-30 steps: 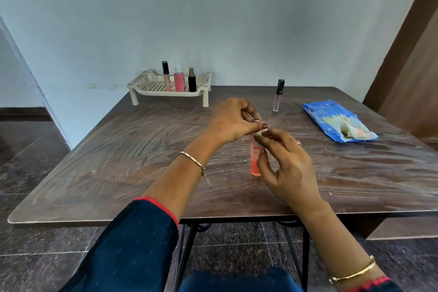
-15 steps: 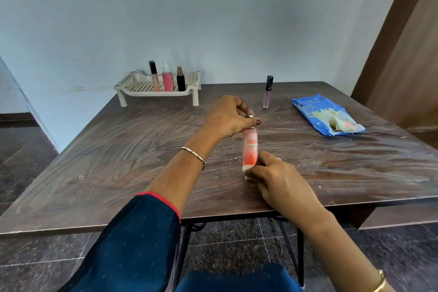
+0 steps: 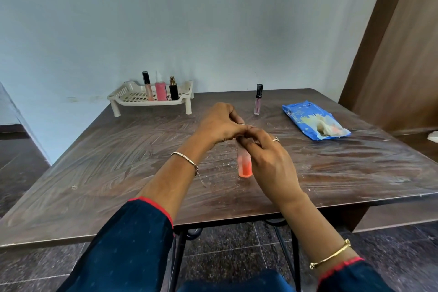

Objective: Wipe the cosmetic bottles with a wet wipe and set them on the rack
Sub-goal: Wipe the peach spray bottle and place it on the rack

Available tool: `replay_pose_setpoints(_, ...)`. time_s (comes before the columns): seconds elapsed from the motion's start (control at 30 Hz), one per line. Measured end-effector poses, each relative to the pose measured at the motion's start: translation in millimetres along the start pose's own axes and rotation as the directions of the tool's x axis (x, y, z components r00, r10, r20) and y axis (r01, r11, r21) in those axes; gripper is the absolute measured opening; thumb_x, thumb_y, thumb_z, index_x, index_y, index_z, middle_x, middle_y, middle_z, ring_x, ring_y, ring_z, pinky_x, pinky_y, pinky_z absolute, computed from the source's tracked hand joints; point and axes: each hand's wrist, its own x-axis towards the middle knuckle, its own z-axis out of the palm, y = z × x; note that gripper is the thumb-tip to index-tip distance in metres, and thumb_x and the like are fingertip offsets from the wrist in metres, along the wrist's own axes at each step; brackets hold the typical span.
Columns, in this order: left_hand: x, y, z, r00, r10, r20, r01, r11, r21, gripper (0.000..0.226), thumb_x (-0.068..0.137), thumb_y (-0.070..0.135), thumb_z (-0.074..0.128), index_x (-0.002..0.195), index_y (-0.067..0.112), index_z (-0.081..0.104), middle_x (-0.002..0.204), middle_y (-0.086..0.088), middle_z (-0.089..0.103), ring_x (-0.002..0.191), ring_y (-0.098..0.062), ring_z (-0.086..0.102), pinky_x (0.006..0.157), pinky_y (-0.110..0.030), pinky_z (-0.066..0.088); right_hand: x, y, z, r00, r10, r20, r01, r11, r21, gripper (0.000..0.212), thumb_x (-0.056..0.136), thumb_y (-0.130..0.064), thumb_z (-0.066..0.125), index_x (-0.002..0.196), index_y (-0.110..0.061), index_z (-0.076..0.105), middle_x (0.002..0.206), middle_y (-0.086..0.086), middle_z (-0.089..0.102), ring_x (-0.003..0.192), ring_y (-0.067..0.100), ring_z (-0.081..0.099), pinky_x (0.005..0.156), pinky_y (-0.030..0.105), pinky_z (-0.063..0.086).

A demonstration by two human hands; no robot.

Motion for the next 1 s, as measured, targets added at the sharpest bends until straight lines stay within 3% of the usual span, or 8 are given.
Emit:
replay_pose_setpoints(0.1, -1, -2, -2, 0.999, 0.013, 0.032, -0.011, 0.998, -0.063, 0.026, 0.07, 0.024, 0.083, 0.074, 0.01, 0.061, 0.071, -0.004, 0.068, 0.067, -0.017, 0.064, 0.072, -0.038, 0.058, 0, 2, 1, 0.987, 0.138, -0.08, -0.115, 0.963, 0.243, 0.021, 0.087, -0.013, 0.063, 0.105, -0.007, 0.071, 0.11, 0.006, 0.065, 0.092, 0.019, 0.064, 0.076, 0.028, 0.053)
replay_pose_setpoints(0.2, -3, -5, -3, 0.999, 0.005, 0.052, 0.003, 0.989, -0.151, 0.031, 0.07, 0.022, 0.083, 0.081, 0.003, 0.062, 0.075, -0.01, 0.069, 0.064, -0.016, 0.066, 0.065, -0.031, 0.06, 6, 5, -1, 0.931, 0.365, -0.018, -0.315, 0.827, 0.466, 0.019, 0.082, -0.002, 0.064, 0.097, -0.01, 0.073, 0.098, -0.004, 0.066, 0.09, 0.007, 0.064, 0.08, 0.019, 0.052)
replay_pose_setpoints(0.43, -6, -10, -9, 0.995, 0.012, 0.096, 0.008, 0.979, -0.204, 0.021, 0.072, 0.011, 0.08, 0.076, 0.006, 0.06, 0.076, -0.01, 0.068, 0.066, -0.014, 0.067, 0.058, -0.022, 0.058, 9, 10, 1, 0.8, 0.557, 0.221, -0.556, 0.551, 0.623, 0.025, 0.084, 0.001, 0.063, 0.099, -0.019, 0.069, 0.095, -0.005, 0.071, 0.089, 0.007, 0.066, 0.082, 0.028, 0.055)
replay_pose_setpoints(0.53, -7, -11, -8, 0.996, 0.021, 0.091, -0.002, 0.98, -0.201, 0.021, 0.071, 0.011, 0.08, 0.074, 0.008, 0.06, 0.074, -0.008, 0.068, 0.065, -0.014, 0.067, 0.06, -0.024, 0.059, 1, 1, 4, 0.868, 0.495, 0.044, -0.44, 0.723, 0.532, 0.026, 0.082, 0.002, 0.064, 0.101, -0.015, 0.07, 0.096, -0.005, 0.067, 0.087, 0.008, 0.064, 0.079, 0.031, 0.056)
replay_pose_setpoints(0.63, -7, -11, -7, 0.997, 0.008, 0.073, 0.008, 0.977, -0.214, 0.022, 0.07, 0.011, 0.082, 0.076, 0.006, 0.061, 0.069, -0.004, 0.066, 0.059, -0.009, 0.065, 0.058, -0.022, 0.058, -9, -7, 4, 0.966, 0.226, -0.128, -0.179, 0.937, 0.299, 0.024, 0.083, -0.003, 0.067, 0.106, -0.007, 0.069, 0.103, 0.005, 0.063, 0.086, 0.016, 0.062, 0.068, 0.03, 0.055)
replay_pose_setpoints(0.73, -6, -12, -5, 0.999, -0.015, 0.051, 0.026, 0.973, -0.228, 0.025, 0.068, 0.013, 0.083, 0.078, 0.006, 0.062, 0.072, -0.006, 0.067, 0.064, -0.013, 0.066, 0.064, -0.028, 0.06, -10, -7, 3, 0.999, 0.029, -0.046, -0.027, 0.999, 0.038, 0.03, 0.084, -0.009, 0.069, 0.113, -0.008, 0.065, 0.104, 0.011, 0.06, 0.075, 0.027, 0.059, 0.051, 0.033, 0.049)
replay_pose_setpoints(0.83, -3, -12, -2, 0.999, -0.035, 0.026, 0.04, 0.976, -0.216, 0.026, 0.067, 0.015, 0.084, 0.079, 0.007, 0.062, 0.076, -0.01, 0.069, 0.071, -0.019, 0.071, 0.071, -0.037, 0.06, -11, -11, -5, 0.994, -0.061, 0.095, 0.077, 0.982, -0.173, 0.036, 0.074, -0.005, 0.074, 0.108, -0.01, 0.066, 0.094, 0.008, 0.057, 0.068, 0.024, 0.054, 0.043, 0.028, 0.037)
replay_pose_setpoints(1.0, 1, -10, 9, 0.997, -0.041, -0.065, 0.03, 0.988, -0.15, 0.032, 0.062, 0.029, 0.087, 0.073, 0.012, 0.062, 0.074, -0.008, 0.072, 0.073, -0.023, 0.073, 0.071, -0.046, 0.06, -31, -6, -10, 0.952, -0.074, 0.297, 0.137, 0.971, -0.197, 0.035, 0.068, -0.003, 0.077, 0.1, -0.009, 0.066, 0.091, 0.006, 0.053, 0.064, 0.024, 0.054, 0.037, 0.03, 0.034)
